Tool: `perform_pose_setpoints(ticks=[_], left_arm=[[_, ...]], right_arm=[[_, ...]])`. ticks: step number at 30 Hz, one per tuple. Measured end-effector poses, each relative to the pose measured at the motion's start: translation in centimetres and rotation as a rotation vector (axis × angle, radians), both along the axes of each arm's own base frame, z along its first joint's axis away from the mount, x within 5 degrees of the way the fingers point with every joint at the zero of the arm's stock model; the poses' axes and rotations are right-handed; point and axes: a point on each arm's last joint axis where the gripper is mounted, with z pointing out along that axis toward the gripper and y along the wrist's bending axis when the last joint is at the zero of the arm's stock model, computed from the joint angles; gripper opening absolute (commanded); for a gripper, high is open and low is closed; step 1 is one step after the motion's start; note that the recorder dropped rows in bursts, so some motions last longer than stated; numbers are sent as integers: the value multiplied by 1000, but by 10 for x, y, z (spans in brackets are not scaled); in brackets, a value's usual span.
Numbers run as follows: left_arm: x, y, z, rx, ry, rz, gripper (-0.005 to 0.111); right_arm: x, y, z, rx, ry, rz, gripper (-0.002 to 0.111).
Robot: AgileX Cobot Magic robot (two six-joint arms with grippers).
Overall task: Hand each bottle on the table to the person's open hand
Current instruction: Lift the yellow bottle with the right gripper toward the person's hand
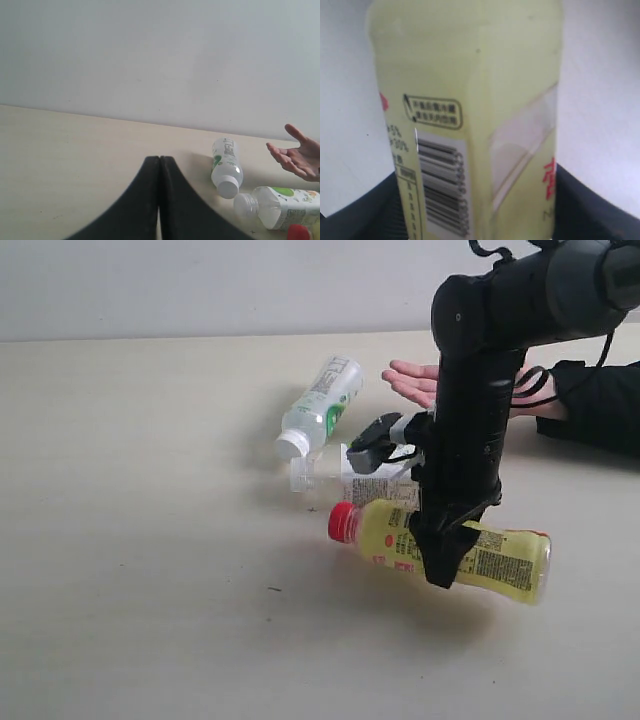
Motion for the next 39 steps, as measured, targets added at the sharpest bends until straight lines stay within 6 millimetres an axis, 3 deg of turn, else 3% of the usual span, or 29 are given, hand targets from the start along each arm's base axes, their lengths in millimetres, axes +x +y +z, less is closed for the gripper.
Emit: perform_pose_setpoints(ticks=[4, 11, 16, 22, 30, 39], left_arm=[[0, 0, 0, 0, 0, 0, 1], [0, 0, 0, 0, 0, 0, 1], [0, 0, 0, 0, 0, 0, 1], [0, 0, 0, 0, 0, 0, 1], [0, 0, 0, 0, 0, 0, 1], [0, 0, 0, 0, 0, 0, 1]], right_arm=[[-3, -1, 27, 15, -66, -69, 0], [-19, -7, 97, 112, -227, -196, 0], [-37, -20, 144, 134, -354, -398, 0], [-52, -29, 180, 218, -478, -504, 0], [-20, -46, 187, 119, -796, -734, 0], [65, -46, 149, -48, -714, -841, 0]])
